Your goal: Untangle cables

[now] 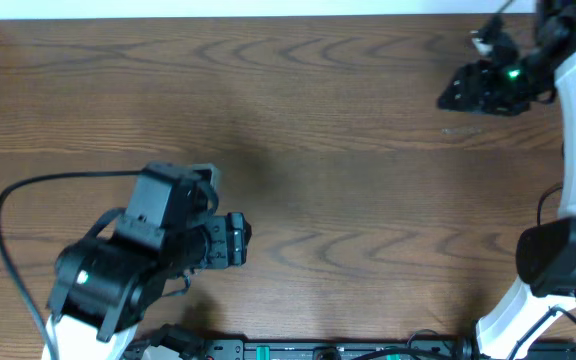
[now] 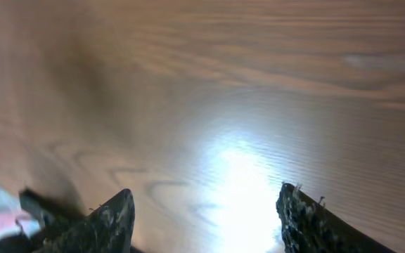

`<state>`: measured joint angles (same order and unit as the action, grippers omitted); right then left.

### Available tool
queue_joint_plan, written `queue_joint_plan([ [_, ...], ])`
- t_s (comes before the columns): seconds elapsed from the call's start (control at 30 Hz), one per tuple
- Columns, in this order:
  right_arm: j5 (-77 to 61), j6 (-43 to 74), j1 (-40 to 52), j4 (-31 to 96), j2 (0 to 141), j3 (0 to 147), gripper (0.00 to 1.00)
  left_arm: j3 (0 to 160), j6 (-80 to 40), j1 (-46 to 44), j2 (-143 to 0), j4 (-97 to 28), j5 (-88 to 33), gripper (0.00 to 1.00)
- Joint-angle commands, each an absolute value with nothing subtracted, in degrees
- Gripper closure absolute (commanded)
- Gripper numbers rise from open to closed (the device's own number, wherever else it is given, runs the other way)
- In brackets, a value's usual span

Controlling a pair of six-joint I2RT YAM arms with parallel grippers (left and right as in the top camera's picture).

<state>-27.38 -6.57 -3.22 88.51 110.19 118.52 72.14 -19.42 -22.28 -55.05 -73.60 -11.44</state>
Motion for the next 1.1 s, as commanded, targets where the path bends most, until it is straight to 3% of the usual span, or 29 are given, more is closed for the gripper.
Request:
queue_joint_plan([
  [0.0,-27.1,-8.7,1.3,89.2,105.6,118.7,0.39,73.0,-18.5,-22.3,-51.8,-73.7,-10.8,0.22],
  [0.47,-18.3,-3.5,21.7,91.0,86.9,118.7,0.31,73.0,-22.9,-22.3,-36.2,-77.2,-5.9,0.22],
  [0.9,-13.1,-3.5,24.9,96.2,67.8,118.7,0.33,73.0,-23.0,-22.3,-32.4,-78.7,-5.7,0.22],
  [1.07,-10.9,-3.5,24.8,97.3,59.4,118.7,0.22,73.0,-23.0,-22.3,-32.4,-78.8,-5.7,0.22],
])
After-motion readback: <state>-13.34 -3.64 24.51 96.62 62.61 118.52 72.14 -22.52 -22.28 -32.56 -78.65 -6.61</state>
